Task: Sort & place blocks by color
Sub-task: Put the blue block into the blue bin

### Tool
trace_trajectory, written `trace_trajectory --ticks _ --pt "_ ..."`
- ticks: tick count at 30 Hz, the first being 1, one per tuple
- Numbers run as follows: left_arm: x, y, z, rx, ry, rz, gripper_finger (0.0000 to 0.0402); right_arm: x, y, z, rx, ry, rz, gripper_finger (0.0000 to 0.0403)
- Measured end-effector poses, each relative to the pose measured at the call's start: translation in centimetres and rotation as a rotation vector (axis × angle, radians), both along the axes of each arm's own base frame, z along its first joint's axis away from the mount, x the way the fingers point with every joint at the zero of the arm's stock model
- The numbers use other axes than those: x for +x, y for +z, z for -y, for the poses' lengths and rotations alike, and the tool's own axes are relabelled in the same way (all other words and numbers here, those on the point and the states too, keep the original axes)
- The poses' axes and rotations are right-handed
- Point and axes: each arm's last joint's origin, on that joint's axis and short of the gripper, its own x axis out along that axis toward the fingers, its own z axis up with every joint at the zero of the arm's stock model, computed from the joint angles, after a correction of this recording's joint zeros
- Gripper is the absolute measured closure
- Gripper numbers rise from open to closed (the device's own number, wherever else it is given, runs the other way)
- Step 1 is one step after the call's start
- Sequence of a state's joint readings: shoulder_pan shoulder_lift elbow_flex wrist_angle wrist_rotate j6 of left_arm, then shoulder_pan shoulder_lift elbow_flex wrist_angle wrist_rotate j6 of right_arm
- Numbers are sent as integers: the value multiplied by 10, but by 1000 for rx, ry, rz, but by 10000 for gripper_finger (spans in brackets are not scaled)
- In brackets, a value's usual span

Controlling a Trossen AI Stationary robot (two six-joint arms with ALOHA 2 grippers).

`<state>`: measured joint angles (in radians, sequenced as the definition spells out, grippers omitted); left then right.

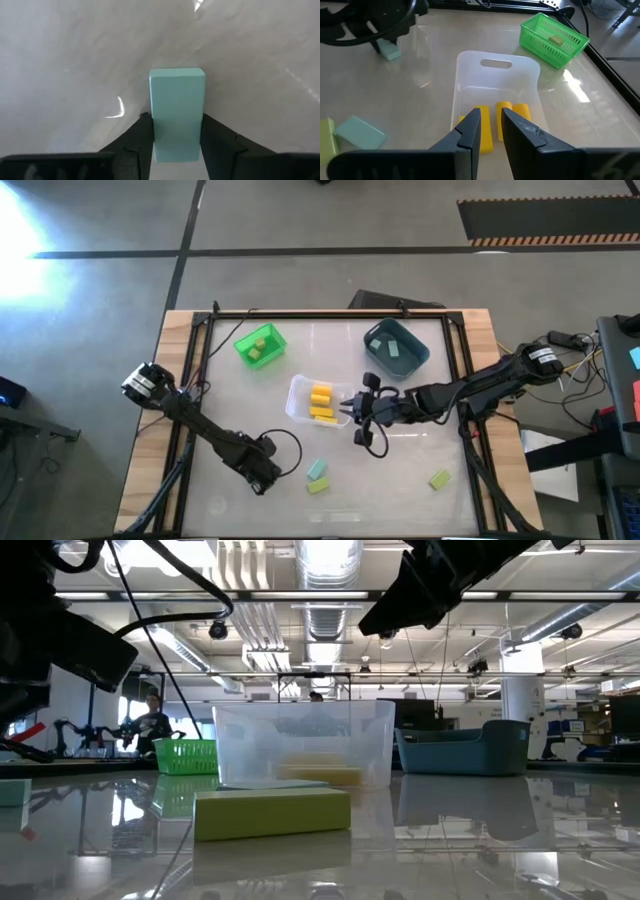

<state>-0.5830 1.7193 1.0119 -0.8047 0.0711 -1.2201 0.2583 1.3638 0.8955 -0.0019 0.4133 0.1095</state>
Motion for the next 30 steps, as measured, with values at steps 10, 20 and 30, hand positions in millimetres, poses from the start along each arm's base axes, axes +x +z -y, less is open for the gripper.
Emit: trace_trajectory --ticks 10,20,30 --pt "7 34 -30 32 -212 151 289 -4 2 -16 -68 22 13 337" --pt "6 103 -53 306 -469 607 289 -7 9 -38 -68 86 105 337" --pt "17 146 -49 550 -704 1063 289 -13 23 -52 -150 183 469 337"
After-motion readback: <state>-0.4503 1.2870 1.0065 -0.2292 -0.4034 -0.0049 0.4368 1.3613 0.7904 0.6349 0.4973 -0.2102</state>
